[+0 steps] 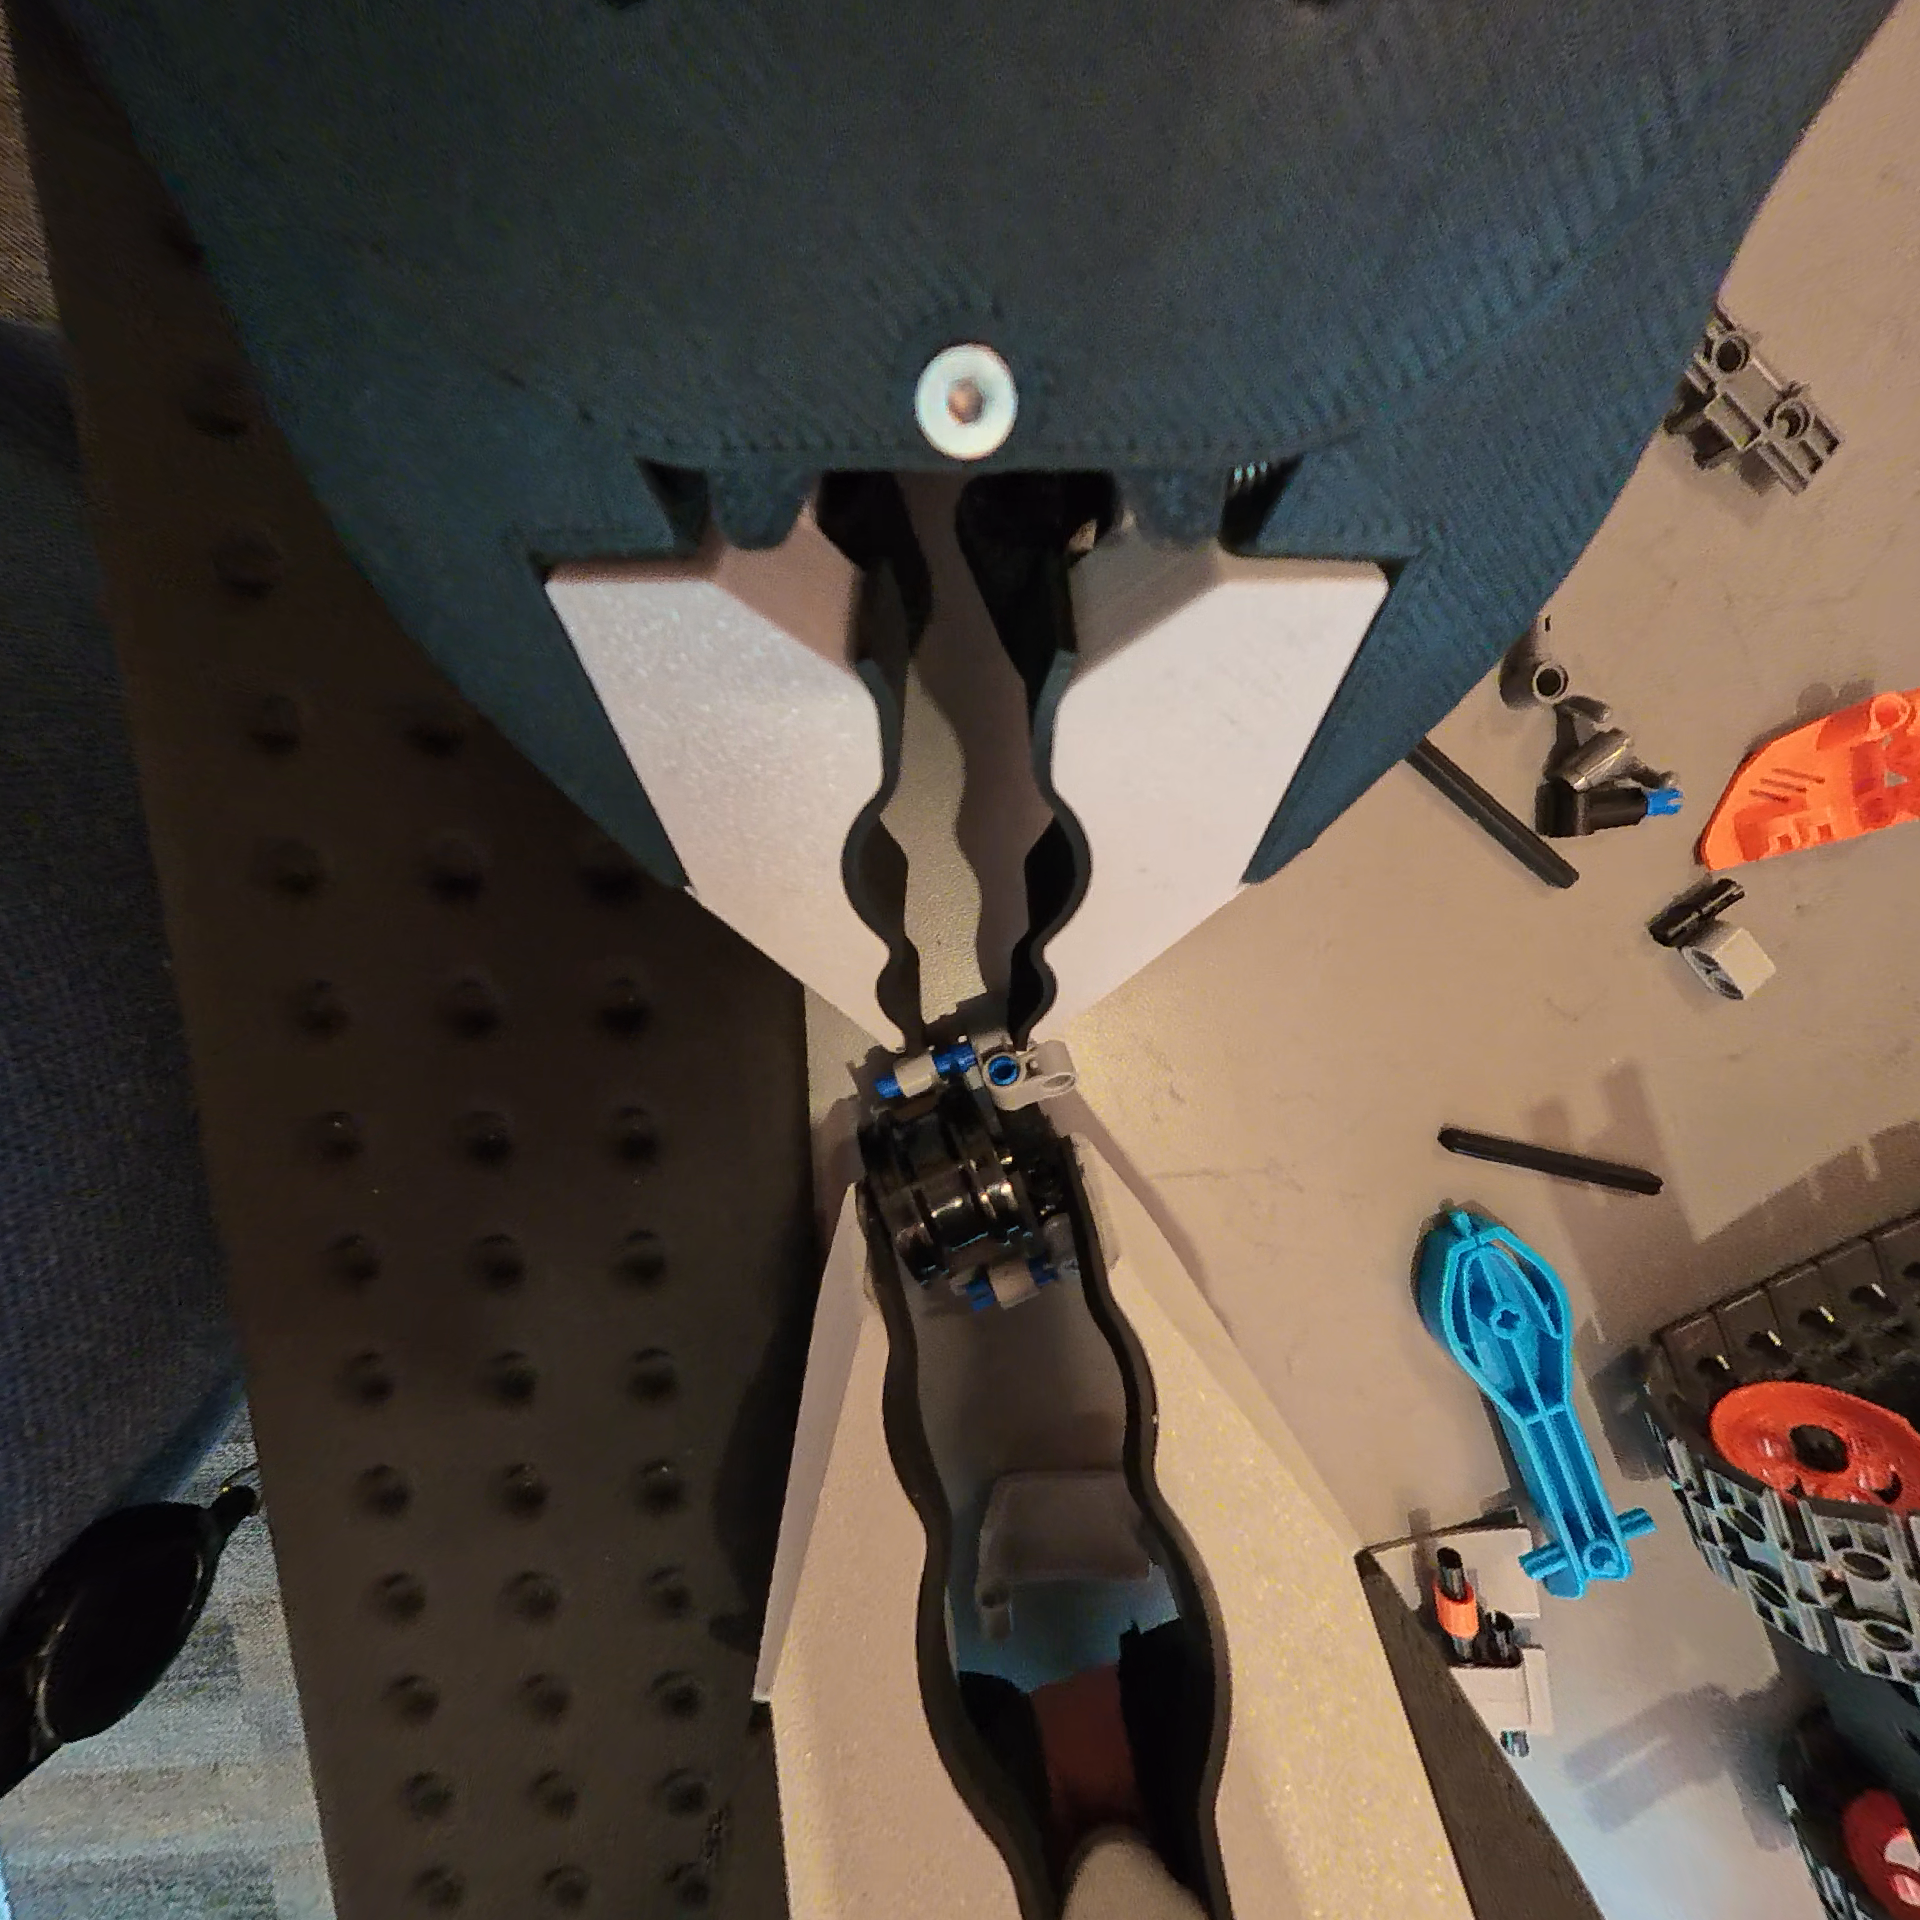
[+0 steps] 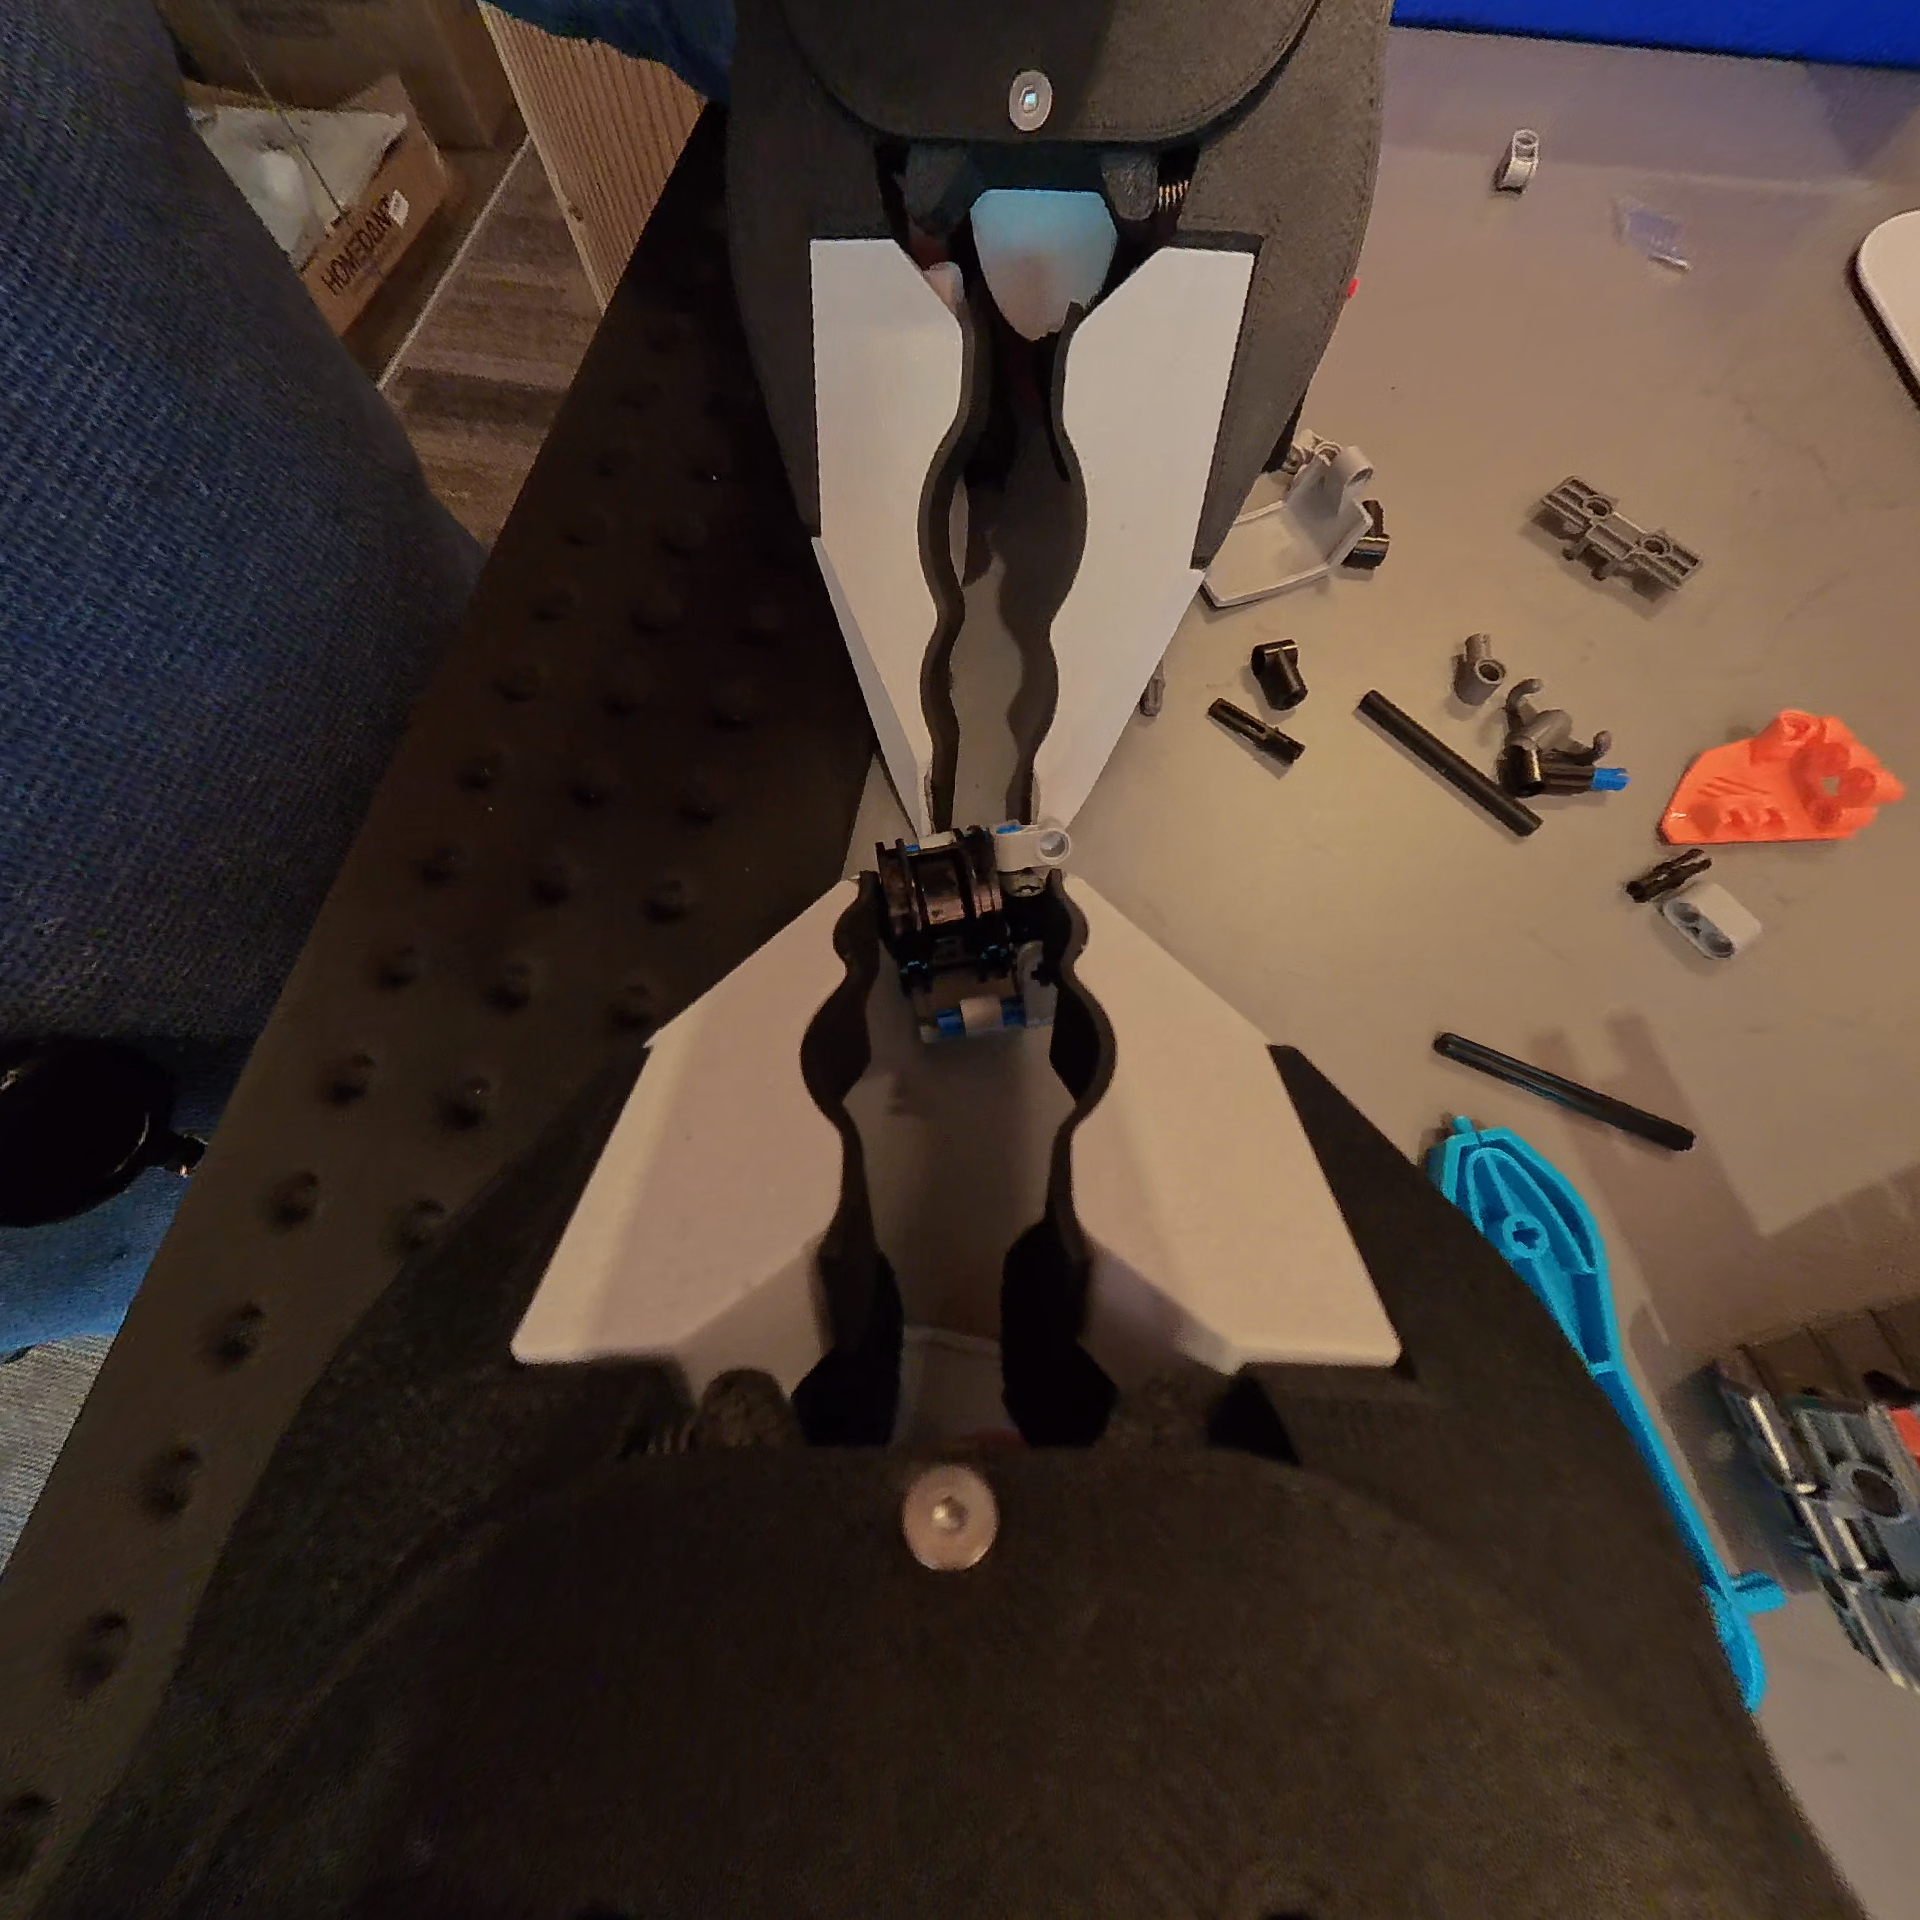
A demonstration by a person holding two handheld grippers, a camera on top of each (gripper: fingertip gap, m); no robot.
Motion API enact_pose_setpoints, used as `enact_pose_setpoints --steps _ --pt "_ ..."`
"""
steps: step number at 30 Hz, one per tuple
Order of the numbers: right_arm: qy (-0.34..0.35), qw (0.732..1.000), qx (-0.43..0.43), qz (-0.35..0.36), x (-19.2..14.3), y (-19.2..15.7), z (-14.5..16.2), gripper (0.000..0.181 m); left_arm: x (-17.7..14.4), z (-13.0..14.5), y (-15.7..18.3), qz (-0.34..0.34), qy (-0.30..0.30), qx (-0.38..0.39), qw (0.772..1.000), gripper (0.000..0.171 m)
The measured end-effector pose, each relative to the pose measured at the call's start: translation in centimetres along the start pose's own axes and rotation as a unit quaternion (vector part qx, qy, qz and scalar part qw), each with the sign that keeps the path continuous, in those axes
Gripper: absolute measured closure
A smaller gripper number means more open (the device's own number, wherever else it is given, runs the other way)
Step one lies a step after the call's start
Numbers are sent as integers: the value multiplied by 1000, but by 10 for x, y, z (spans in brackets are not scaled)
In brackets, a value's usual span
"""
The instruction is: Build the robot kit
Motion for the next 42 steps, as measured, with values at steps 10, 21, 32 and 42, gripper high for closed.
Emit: enact_pose_setpoints --steps 10,21,32,42 --pt "2 1000 2 3 0 1 0 152 0 0 2 15 1 -27 1000 146" --pt "3 1000 2 3 0 2 1 152 0 0 -3 13 -2 -19 1000 154" --pt "2 1000 0 8 0 2 3 152 2 -3 -5 -1 -7 -12 1000 164" --pt "7 1000 3 2 -2 3 4 152 5 -4 -5 -8 -10 -12 1000 167"
Point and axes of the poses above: each gripper's, where its closed fingertips meet, x out along the fingers, z out of its underside, y = z × x across the jaws, the point moved 6 cm from there along -x, back along the fingers, and after that the axes turned 3 degrees about -x, right-handed, at the moved point
